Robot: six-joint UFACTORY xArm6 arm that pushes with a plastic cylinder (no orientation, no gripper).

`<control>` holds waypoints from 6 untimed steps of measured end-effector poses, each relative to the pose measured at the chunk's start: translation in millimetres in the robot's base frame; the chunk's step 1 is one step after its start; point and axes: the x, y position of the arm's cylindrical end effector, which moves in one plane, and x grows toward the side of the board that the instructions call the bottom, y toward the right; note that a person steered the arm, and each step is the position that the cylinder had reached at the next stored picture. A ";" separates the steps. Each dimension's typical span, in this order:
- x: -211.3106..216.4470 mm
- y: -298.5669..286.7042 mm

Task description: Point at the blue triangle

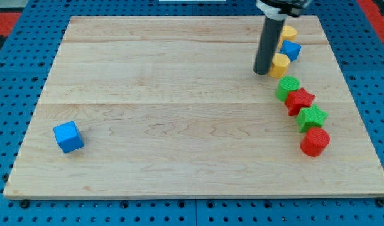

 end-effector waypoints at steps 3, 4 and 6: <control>-151.0 101.2; -134.2 217.4; -58.9 144.6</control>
